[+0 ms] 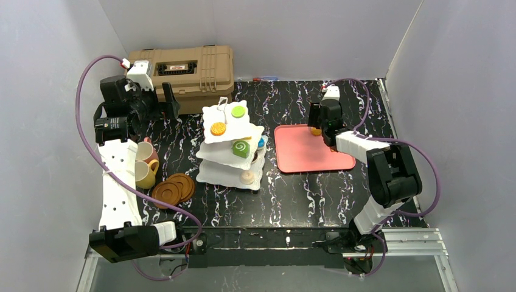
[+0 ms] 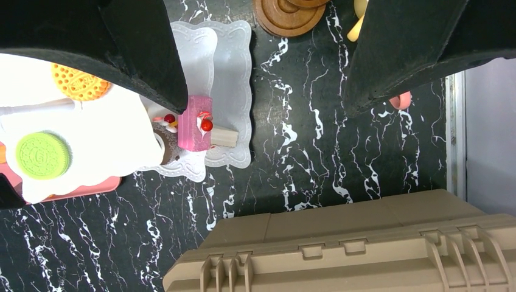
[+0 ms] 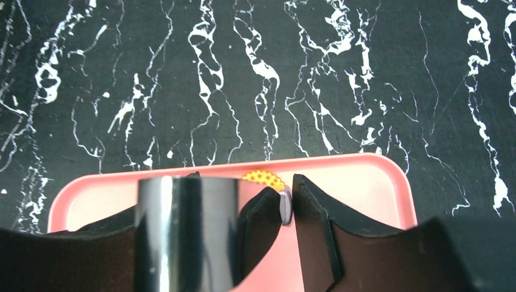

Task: Serve the afternoon tea
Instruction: Pick up the desert from the tray, then place the desert on the desert table.

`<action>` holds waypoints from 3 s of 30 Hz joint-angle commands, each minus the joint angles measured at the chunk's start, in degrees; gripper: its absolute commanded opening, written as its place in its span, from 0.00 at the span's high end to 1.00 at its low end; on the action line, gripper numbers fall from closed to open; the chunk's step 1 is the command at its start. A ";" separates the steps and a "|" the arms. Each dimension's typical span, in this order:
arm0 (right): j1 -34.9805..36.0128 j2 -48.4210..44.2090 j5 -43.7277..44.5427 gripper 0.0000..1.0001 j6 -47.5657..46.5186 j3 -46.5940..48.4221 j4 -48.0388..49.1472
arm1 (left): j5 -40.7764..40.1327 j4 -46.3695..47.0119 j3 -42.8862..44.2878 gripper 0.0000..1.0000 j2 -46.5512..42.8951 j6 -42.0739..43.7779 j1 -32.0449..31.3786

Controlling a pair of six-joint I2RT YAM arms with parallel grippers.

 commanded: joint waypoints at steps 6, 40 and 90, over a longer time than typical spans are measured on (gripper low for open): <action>-0.69 0.47 0.90 0.36 -1.23 -1.38 4.18 | 1.74 0.55 1.78 0.02 -0.52 -0.76 0.49; 0.98 -5.26 -3.98 0.86 -1.38 -0.18 3.80 | 3.54 1.59 0.18 0.02 -0.66 -0.89 0.59; 42.01 -10.25 1.46 0.65 -7.15 38.37 -25.92 | 5.58 1.57 -0.89 0.02 -1.80 -1.92 0.67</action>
